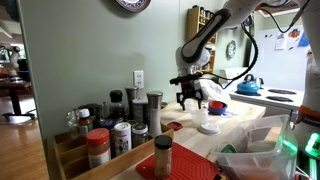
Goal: Put the transparent bowl upright and put the lid on it
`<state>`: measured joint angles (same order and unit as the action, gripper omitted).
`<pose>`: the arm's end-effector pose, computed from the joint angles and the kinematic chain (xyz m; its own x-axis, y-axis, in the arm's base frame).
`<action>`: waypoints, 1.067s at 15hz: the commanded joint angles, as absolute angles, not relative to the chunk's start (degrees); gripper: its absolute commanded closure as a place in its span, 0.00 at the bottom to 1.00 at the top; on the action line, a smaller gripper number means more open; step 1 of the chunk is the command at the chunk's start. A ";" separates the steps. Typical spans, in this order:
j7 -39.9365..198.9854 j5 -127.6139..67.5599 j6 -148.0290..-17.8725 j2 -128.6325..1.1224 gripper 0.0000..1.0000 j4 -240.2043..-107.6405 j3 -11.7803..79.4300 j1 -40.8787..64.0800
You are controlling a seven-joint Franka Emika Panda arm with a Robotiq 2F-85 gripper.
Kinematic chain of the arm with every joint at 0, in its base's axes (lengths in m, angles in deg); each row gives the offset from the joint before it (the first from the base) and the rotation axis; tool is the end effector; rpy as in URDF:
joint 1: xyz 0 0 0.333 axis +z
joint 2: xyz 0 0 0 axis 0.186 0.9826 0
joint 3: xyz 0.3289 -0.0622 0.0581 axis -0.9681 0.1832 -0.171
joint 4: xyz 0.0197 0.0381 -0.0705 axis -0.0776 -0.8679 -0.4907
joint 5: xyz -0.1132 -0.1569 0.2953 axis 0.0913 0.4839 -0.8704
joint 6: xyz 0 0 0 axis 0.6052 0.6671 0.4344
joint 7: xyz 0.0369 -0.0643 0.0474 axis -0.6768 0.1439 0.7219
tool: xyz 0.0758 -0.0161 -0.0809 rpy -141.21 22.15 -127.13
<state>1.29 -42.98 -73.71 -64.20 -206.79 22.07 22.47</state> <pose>0.4748 0.1750 0.2906 0.3098 -0.9336 -0.1798 -0.8999 -0.3490 0.2614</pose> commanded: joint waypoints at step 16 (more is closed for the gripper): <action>2.58 -43.52 -77.43 -64.51 0.97 -203.09 22.09 23.74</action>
<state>3.70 -43.31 -75.15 -63.64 -204.18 21.84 22.69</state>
